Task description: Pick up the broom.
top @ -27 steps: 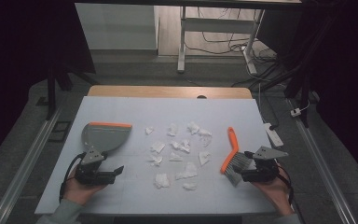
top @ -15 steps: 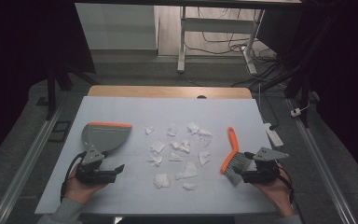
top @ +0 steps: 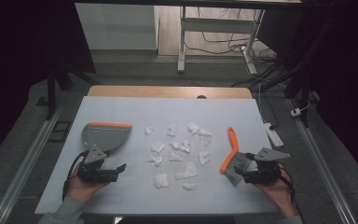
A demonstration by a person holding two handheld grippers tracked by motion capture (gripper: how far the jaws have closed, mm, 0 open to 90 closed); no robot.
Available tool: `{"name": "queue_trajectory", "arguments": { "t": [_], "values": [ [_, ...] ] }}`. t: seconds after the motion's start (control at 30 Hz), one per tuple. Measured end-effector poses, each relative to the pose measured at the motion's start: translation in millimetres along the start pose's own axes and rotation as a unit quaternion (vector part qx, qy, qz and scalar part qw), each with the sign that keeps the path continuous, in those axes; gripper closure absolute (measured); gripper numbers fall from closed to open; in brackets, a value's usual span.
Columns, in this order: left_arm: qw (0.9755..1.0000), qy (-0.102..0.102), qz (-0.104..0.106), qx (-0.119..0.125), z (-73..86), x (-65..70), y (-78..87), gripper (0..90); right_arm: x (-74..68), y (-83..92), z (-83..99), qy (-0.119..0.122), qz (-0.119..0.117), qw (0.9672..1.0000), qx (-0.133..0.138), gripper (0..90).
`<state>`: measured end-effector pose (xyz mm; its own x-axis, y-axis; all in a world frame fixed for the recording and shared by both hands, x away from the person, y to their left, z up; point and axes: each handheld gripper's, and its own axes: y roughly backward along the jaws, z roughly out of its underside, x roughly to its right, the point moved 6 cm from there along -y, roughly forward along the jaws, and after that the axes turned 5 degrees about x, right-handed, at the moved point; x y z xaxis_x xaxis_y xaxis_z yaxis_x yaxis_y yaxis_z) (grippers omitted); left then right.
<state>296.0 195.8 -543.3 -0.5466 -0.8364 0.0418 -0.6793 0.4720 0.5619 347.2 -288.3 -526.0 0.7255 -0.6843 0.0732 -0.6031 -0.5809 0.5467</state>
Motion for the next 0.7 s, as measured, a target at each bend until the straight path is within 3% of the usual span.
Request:
{"name": "queue_trajectory", "arguments": {
  "t": [0.3, 0.4, 0.53, 0.7],
  "values": [
    [1.0, -0.005, 0.004, -0.004, -1.0, 1.8, -2.8, 18.5, -2.6, 4.5, -14.7, -0.013, 0.022, 0.9996, -0.007, 26.5],
    [0.9999, -0.007, 0.005, -0.006, -1.0, 1.6, -3.8, 18.5, 1.9, 1.7, -22.9, -0.021, 0.032, 0.9991, -0.019, 26.6],
    [0.9999, -0.006, 0.004, -0.009, 0.0, 0.3, -5.7, 18.5, 7.3, -1.2, -31.7, -0.051, 0.041, 0.9968, -0.045, 27.7],
    [0.9999, -0.004, 0.003, -0.01, 1.2, -0.3, -5.0, 18.5, 10.8, -6.1, -40.9, -0.057, 0.054, 0.994, -0.075, 28.4]
  ]
}}
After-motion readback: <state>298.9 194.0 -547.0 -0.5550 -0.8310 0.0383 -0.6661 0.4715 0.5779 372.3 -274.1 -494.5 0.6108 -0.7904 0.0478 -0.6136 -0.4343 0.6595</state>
